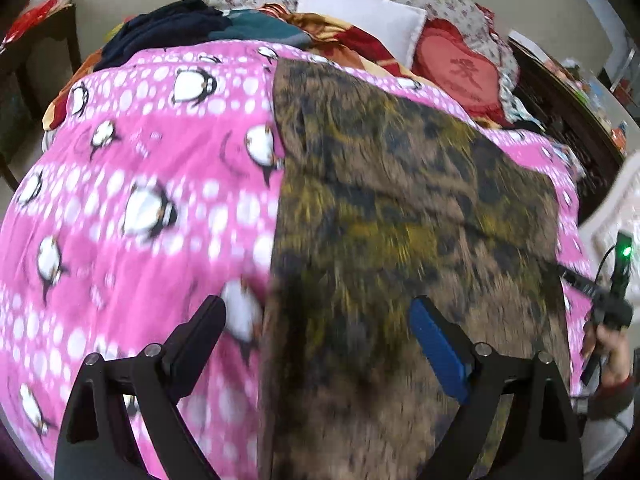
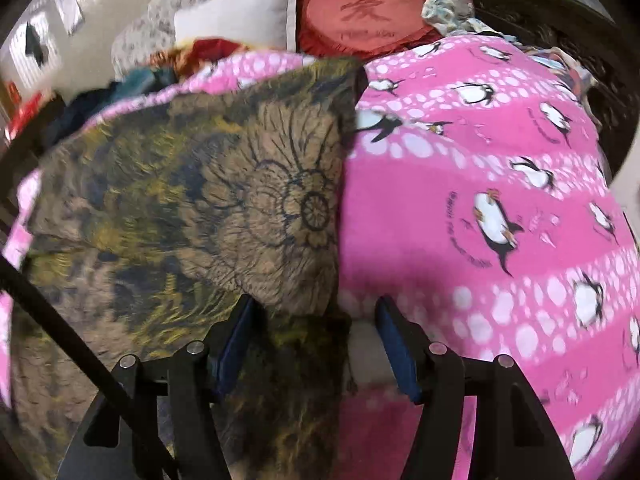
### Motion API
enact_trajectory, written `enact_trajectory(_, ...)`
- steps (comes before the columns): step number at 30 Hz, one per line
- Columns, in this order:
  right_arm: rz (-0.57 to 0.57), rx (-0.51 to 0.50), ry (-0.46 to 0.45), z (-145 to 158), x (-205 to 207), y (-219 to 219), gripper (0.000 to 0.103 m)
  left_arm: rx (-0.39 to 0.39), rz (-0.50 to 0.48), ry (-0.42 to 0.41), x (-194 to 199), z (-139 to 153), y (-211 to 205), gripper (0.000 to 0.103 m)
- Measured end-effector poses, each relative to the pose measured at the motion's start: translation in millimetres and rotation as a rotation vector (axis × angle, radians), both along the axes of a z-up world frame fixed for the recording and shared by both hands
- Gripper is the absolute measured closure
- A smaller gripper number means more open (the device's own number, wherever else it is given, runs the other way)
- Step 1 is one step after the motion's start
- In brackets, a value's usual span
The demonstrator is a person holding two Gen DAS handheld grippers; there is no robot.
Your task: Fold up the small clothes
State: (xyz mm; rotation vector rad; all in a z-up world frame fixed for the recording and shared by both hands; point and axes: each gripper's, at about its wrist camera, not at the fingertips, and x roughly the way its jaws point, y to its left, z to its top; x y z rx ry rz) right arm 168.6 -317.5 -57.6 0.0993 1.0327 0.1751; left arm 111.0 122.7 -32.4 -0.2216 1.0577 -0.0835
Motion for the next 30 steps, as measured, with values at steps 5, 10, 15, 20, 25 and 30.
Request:
enact_trajectory(5,0.085,0.094,-0.046,45,-65,-2,0.026,-0.031,-0.044,0.016,-48,6,6,0.01)
enact_trajectory(10,0.146,0.147,-0.021,61,-138,-9,0.021,-0.016,-0.097,0.077,-95,-6,4,0.01)
enact_trajectory(15,0.173,0.121,0.046,47,-199,-20,0.019,-0.027,-0.105,0.137,-129,-27,6,0.01)
enact_trajectory(20,0.169,0.13,0.111,26,-238,-29,0.019,-0.018,-0.114,0.137,-154,-31,2,0.01)
enact_trajectory(25,0.154,0.159,0.156,11,-256,-33,0.019,-0.028,-0.162,0.172,-176,-35,-4,0.01)
enact_trajectory(30,0.183,0.191,0.194,-6,-264,-25,0.019,-0.069,-0.154,0.21,-190,-43,1,0.01)
